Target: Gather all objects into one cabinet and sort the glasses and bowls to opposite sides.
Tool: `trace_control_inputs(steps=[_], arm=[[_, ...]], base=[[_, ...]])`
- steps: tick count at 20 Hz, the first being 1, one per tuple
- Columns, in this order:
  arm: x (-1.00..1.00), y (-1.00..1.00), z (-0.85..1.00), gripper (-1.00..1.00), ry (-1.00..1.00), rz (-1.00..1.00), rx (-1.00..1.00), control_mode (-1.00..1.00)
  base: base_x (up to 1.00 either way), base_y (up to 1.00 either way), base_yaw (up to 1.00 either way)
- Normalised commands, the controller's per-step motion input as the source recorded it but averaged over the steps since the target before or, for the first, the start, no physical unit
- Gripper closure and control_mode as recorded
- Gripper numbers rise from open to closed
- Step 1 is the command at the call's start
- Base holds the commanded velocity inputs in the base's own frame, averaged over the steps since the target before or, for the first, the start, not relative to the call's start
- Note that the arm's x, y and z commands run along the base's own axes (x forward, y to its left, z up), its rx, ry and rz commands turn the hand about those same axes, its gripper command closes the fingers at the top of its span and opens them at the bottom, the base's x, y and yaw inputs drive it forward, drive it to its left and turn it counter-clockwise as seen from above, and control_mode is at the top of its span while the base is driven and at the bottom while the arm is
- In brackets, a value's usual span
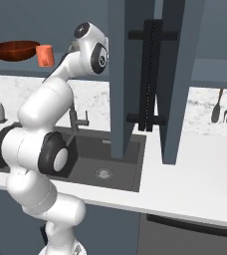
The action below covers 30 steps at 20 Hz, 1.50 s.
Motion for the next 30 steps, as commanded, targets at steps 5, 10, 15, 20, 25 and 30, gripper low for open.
trace_control_inputs(steps=[5, 10, 15, 20, 25, 30], arm=[[-0.55, 0.14, -0.02, -1.00, 0.00, 0.00, 0.00, -1.00], [-0.84, 0.54, 0.05, -1.00, 0.00, 0.01, 0.00, -1.00], [-0.55, 0.89, 0.18, -1.00, 0.00, 0.12, 0.00, -1.00], [-0.49, 0.85, 0.23, -1.00, 0.00, 0.18, 0.00, -1.00], [-0.20, 0.90, 0.28, -1.00, 0.00, 0.27, 0.01, -1.00], [-0.04, 0.72, 0.15, -1.00, -0.01, 0.30, 0.06, -1.00]], base=[[0.00, 0.00, 0.00], [0.00, 0.00, 0.00], [0.00, 0.00, 0.00], [0.00, 0.00, 0.00], [0.00, 0.00, 0.00], [0.00, 0.00, 0.00]])
